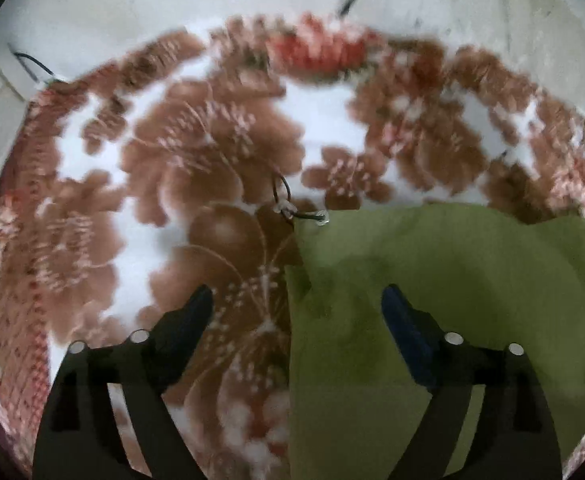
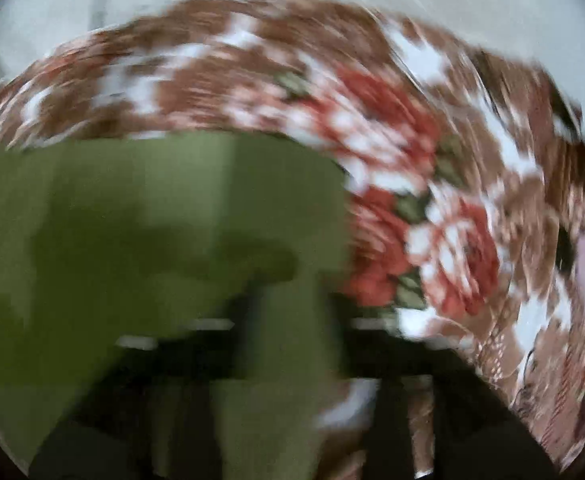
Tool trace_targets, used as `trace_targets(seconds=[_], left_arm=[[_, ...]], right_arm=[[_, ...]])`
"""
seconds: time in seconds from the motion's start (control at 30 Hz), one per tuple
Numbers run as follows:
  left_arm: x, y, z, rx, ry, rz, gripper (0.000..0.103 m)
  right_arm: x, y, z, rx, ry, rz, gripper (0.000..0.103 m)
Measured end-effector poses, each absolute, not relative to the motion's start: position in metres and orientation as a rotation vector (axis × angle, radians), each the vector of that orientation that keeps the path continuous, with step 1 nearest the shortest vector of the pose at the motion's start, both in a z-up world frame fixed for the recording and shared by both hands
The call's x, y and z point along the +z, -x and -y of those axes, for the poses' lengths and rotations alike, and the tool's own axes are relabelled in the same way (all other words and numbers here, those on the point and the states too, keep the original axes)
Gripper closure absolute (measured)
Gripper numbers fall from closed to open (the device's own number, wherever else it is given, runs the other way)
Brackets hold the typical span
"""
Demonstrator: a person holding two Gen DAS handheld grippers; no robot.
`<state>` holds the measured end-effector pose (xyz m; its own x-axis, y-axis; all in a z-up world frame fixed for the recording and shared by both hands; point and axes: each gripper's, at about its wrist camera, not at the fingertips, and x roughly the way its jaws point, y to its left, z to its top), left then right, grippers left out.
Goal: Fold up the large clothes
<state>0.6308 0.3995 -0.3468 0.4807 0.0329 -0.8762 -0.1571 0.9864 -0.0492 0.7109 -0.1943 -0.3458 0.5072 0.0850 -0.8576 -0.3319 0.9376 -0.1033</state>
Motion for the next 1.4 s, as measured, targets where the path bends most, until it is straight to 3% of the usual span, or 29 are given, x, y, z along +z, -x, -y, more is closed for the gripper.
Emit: trace_targets(seconds=[0.1, 0.23, 0.43, 0.57, 0.77, 0.97, 1.17, 1.4], left_arm=[[-0.313, -0.592, -0.363, 0.126, 0.034, -0.959, 0.006], [-0.297, -0.556, -0.288, 0.121, -0.071, -0.874, 0.006], [-0.347, -0.54, -0.219, 0.085, 0.025, -0.911, 0.006], [-0.38, -0.532, -0.218, 0.109, -0.059, -0.928, 0.006], [-0.4, -0.51, -0.281, 0.235, -0.117, -0.971, 0.005], [-0.365, -0.478, -0.317, 0.306, -0.054, -0.952, 0.006], [-0.309, -0.424, -0.286, 0.219, 0.121, -0.87, 0.006], [-0.329, -0.358, -0.238, 0.162, 0.239, -0.888, 0.006]], right_arm=[[-0.329, -0.69, 0.155, 0.3, 0.269, -0.971, 0.005], [-0.322, -0.663, 0.106, 0.305, 0.25, -0.941, 0.005], [-0.364, -0.636, 0.072, 0.25, 0.262, -0.967, 0.005], [-0.389, -0.63, 0.101, 0.135, 0.236, -0.989, 0.005], [-0.395, -0.629, 0.16, 0.007, 0.277, -0.985, 0.005], [-0.372, -0.62, 0.187, -0.028, 0.226, -0.984, 0.005], [-0.327, -0.586, 0.151, 0.09, 0.146, -0.935, 0.005], [-0.315, -0.543, 0.095, 0.228, 0.208, -0.915, 0.005]])
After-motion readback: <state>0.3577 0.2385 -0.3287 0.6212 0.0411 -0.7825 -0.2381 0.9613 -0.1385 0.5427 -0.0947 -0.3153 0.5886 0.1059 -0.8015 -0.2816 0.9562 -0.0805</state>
